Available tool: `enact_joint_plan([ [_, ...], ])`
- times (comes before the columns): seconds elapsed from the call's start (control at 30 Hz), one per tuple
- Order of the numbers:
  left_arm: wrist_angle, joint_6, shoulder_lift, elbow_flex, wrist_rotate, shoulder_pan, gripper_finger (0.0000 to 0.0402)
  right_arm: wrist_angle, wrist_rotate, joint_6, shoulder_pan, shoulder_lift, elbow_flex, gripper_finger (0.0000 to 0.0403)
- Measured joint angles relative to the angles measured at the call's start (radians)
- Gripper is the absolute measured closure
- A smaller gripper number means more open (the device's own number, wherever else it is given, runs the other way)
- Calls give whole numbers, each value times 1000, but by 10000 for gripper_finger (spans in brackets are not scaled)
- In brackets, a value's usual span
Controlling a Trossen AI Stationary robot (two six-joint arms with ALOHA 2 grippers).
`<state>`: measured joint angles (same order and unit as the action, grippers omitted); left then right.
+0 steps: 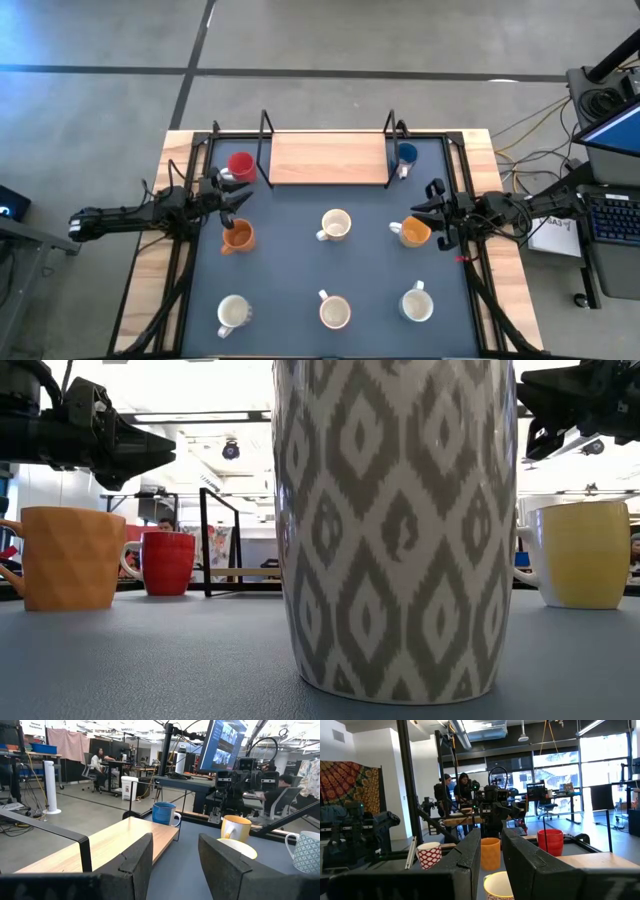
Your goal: Place coffee mugs
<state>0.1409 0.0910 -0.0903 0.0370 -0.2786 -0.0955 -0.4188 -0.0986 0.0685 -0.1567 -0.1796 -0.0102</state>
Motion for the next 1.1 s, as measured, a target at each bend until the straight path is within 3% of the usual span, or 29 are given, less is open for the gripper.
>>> enact_joint_plan([
  [0.5,0,0,0,0,0,0,260,-6,0,-87,0,0,0,335],
  [1.1,0,0,0,0,0,0,260,-6,-48,235,0,0,0,335],
])
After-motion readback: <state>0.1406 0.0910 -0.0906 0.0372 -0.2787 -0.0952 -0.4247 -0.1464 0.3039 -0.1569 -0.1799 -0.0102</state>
